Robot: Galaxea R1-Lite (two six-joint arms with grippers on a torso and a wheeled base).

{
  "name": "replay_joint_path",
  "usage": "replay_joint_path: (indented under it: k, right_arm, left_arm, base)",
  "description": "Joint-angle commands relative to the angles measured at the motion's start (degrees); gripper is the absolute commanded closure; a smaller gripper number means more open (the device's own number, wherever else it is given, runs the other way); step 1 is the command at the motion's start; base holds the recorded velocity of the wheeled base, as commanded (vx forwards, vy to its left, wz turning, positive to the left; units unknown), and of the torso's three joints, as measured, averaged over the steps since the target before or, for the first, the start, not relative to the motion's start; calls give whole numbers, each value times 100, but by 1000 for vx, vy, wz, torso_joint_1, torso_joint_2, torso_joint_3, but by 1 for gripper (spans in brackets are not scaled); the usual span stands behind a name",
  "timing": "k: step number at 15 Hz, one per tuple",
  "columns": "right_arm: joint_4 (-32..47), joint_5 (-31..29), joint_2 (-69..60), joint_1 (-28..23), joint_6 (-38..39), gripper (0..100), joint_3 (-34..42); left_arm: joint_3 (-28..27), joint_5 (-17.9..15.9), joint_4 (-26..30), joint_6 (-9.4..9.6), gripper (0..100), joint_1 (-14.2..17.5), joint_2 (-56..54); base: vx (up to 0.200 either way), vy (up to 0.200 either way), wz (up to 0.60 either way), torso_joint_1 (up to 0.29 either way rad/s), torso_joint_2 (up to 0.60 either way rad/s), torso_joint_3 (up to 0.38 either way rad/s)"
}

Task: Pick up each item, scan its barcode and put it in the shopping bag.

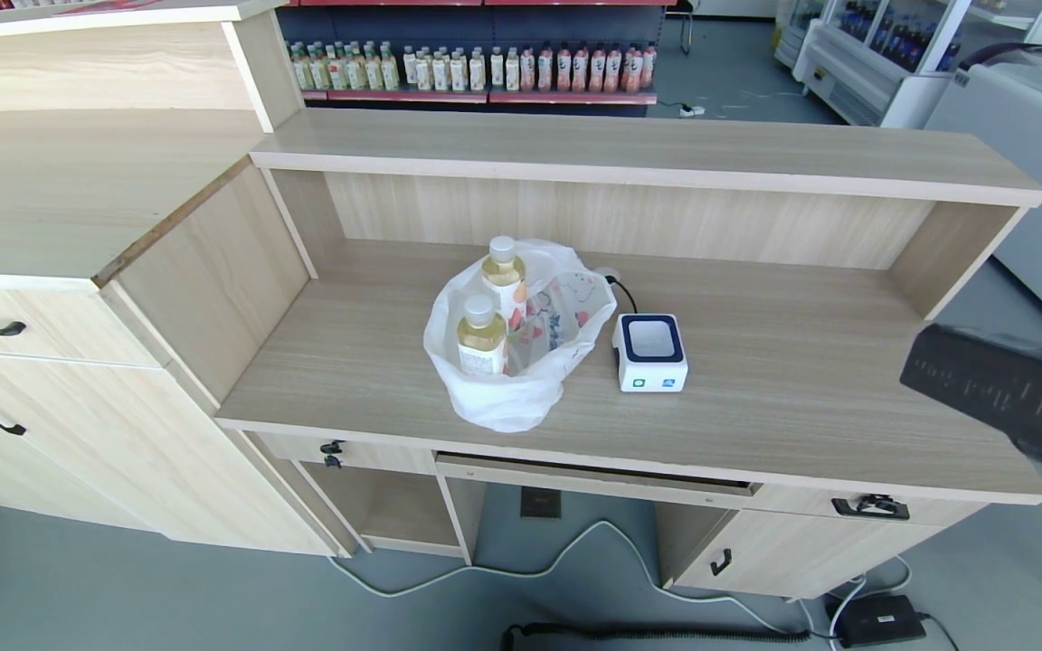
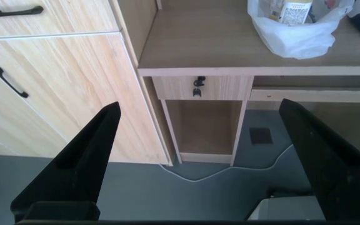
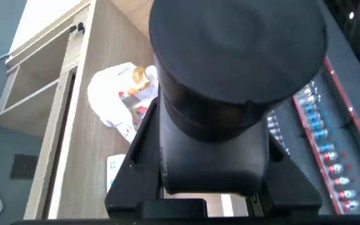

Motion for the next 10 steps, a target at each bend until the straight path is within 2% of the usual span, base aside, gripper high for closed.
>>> replay_joint_path:
  k: [1, 3, 5, 6, 7, 9, 10]
  right_arm:
    - [172, -1227, -35, -463, 1064, 100, -270]
    - [172, -3178, -52, -489, 2769, 100, -366]
    - [216, -5006, 62, -595, 3762, 100, -375]
    - [277, -6104, 264, -718, 4404, 100, -305]
    - [348, -6720, 440, -788, 4746, 100, -208]
    - [365, -7142, 765, -867, 5203, 100, -85]
    - [365, -7159, 844, -867, 5353, 100, -85]
  left_arm:
    - [1, 0, -1, -1, 0, 0, -2]
    - [1, 0, -1, -10, 0, 0, -2]
    - [1, 0, -1, -1, 0, 0, -2]
    - [1, 0, -1, -1, 0, 0, -2]
    - [1, 0, -1, -1, 0, 0, -2]
    - [1, 0, -1, -1, 0, 0, -2]
    - [1, 0, -1, -1, 0, 0, -2]
  base:
    - [0, 0, 0, 0, 0, 0]
    - [0, 0, 0, 0, 0, 0]
    - [0, 0, 0, 0, 0, 0]
    - [0, 0, 0, 0, 0, 0]
    - [0, 0, 0, 0, 0, 0]
    - [0, 0, 0, 0, 0, 0]
    - [0, 0, 0, 0, 0, 0]
